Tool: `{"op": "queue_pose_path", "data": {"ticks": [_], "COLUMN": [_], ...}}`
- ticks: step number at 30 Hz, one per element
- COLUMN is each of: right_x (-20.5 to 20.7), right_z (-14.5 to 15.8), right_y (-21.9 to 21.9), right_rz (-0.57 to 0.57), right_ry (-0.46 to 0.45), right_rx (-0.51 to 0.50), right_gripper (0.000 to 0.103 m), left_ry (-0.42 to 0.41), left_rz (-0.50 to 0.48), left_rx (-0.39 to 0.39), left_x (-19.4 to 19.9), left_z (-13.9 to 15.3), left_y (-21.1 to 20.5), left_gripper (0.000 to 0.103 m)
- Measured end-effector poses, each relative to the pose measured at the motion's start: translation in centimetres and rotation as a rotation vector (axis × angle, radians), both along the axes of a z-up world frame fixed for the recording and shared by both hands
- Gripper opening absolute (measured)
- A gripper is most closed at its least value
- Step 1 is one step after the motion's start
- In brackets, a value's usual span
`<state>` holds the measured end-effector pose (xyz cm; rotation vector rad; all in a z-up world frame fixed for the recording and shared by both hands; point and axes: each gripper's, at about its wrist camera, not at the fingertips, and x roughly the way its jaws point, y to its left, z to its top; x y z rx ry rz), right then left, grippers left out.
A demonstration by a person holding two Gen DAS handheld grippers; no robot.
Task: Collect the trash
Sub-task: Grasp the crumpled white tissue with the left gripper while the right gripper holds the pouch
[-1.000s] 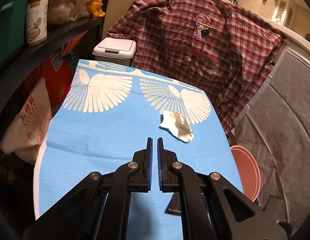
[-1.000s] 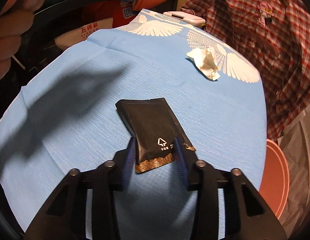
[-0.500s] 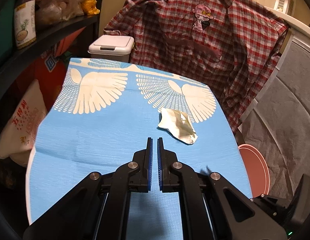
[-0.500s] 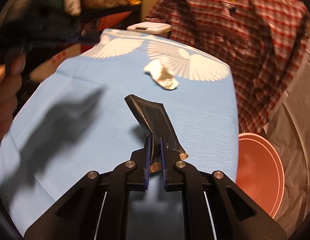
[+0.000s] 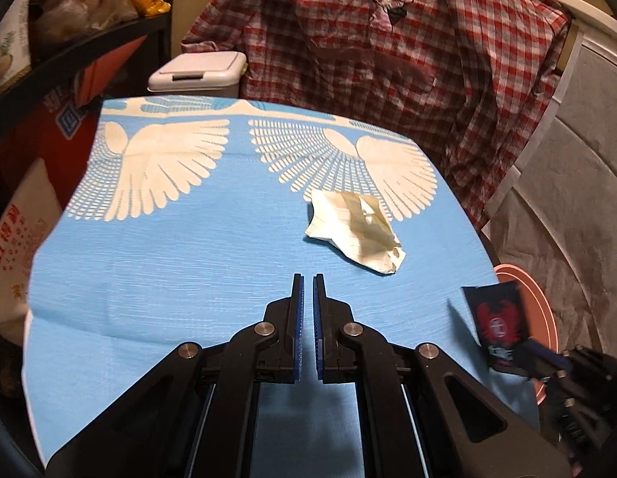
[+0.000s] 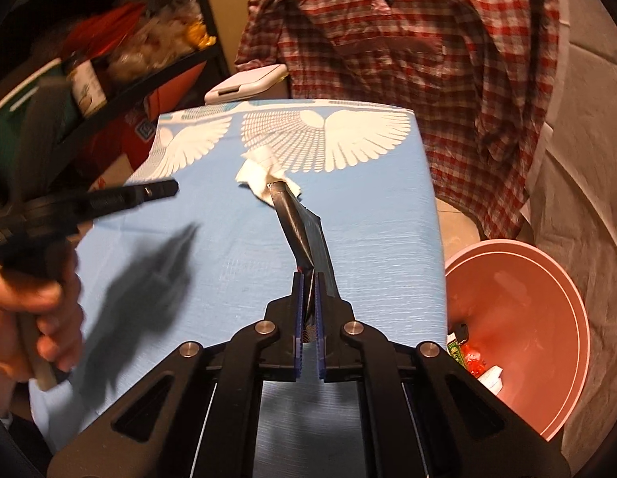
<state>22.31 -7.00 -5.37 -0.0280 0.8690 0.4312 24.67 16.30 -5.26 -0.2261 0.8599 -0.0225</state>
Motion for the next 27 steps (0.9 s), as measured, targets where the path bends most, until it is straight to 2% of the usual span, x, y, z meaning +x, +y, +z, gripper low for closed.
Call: {"op": "queue_pose_path", "data": {"ticks": [8, 9, 10, 12, 18, 20, 22, 25, 27], "right_x": [0.3, 0.3, 0.3, 0.3, 0.0, 0.0, -0.1, -0.3, -0.5], "right_z": [1.3, 1.3, 1.3, 1.3, 1.4, 1.4, 1.5, 1.8, 2.0], "right_y": [-2.2, -2.5, -2.7, -2.9, -3.4, -3.6, -3.7, -3.7, -3.9], "right_rz": [-0.038, -0.041, -0.044, -0.043, -0.035, -0.035, -0.03, -0.025, -0.025], "right_ry": [0.001, 0.002, 0.003, 0.007, 0.002, 0.005, 0.002, -0.003, -0.007], "right_rx": [0.061, 0.063, 0.064, 0.068, 0.067, 0.072, 0.074, 0.075, 0.075], "right_gripper": [0.005, 0.005, 0.005, 0.005, 0.005, 0.005, 0.005, 0.005, 0.005], "left_ry": [-0.031, -0.042, -0.051, -0.064, -0.065, -0.029, -0.017, -0.015, -0.024], "left_rz": [-0.04, -0.045, -0.047, -0.051, -0.052, -0.045, -0.044, -0.045, -0.045], "left_rx": [-0.029, -0.04, -0.047, -0.059, -0.044, -0.041, -0.05, -0.054, -0.048], "left_x": [2.6, 3.0, 3.3, 3.6, 4.7, 5.3, 5.5, 5.7, 5.6], "left_z": [-0.5, -0.4, -0.3, -0.1, -0.1, -0.7, -1.1, -1.1, -0.7], "left_y": [-1.7, -2.0, -2.4, -2.9, -4.7, -4.9, -5.1, -5.3, -5.4], "left_gripper": [0.005, 0.01, 0.022, 0.033, 0.033, 0.028, 0.012, 0.002, 0.0]}}
